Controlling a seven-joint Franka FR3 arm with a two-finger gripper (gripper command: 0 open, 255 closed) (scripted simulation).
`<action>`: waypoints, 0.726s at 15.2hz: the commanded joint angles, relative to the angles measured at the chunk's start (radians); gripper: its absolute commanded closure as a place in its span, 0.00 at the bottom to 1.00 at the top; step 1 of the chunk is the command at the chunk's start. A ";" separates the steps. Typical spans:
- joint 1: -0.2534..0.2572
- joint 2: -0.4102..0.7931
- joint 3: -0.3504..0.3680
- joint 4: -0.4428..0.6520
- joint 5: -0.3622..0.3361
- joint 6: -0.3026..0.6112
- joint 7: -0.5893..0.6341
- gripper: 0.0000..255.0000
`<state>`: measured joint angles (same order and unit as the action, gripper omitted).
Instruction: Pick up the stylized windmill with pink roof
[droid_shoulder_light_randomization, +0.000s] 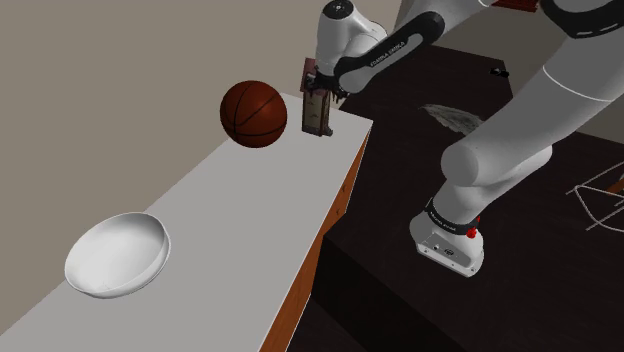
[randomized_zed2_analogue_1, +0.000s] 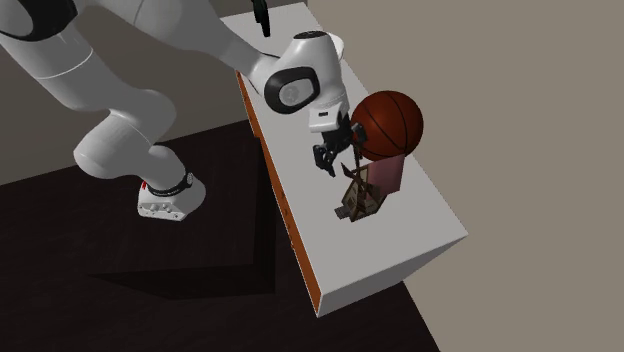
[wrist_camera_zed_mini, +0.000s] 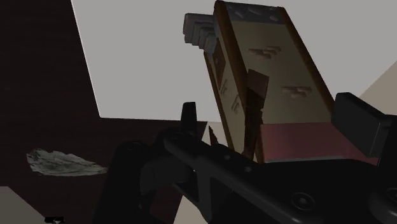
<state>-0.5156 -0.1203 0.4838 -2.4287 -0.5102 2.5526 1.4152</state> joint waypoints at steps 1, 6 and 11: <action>-0.008 0.021 0.006 -0.009 -0.037 0.022 0.037 0.00; -0.012 0.041 0.009 -0.010 -0.068 0.035 0.066 1.00; -0.012 0.040 0.009 -0.011 -0.068 0.035 0.066 1.00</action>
<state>-0.5282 -0.0815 0.4928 -2.4403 -0.5777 2.5862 1.4808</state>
